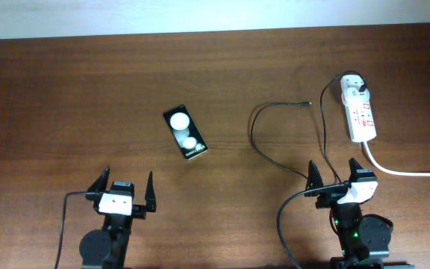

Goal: Plug charger to phone and switch on socket

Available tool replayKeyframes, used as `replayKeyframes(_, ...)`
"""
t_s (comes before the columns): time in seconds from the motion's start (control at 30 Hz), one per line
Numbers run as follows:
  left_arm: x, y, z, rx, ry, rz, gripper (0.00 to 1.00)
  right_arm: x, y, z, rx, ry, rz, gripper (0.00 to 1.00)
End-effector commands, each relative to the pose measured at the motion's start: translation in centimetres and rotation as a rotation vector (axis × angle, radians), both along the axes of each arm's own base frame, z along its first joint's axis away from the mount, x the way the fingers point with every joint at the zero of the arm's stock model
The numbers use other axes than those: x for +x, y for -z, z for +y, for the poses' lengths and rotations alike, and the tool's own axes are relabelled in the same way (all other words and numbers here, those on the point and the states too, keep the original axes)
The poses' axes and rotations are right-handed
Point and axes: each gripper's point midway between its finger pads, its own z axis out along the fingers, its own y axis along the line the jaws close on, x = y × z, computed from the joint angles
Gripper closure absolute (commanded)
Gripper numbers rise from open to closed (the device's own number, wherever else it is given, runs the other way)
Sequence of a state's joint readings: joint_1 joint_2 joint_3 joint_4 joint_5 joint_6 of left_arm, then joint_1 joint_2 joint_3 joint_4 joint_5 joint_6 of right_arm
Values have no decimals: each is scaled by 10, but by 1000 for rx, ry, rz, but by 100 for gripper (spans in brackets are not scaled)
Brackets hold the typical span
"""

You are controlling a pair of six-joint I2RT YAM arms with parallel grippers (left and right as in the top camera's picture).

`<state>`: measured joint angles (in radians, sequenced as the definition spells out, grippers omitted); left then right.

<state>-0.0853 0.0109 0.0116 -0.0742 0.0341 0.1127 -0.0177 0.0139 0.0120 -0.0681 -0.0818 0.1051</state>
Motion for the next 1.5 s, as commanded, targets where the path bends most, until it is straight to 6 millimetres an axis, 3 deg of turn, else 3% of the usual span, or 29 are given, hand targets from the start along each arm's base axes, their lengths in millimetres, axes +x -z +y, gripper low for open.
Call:
replayKeyframes(0.0,0,2,-2,16,9,2,1,0,2,1,2,-2,1,1)
replayKeyframes(1.23,0,-3,1,15,-6,-17,1,0,2,1,2,-2,2,1)
replayKeyframes(1.33,-1,-15,1,0,-7,-40,1,0,2,1,2,-2,2,1)
replayKeyframes(1.47,-11,-54,-1,-131,1,-26,1,0,2,1,2,-2,2,1)
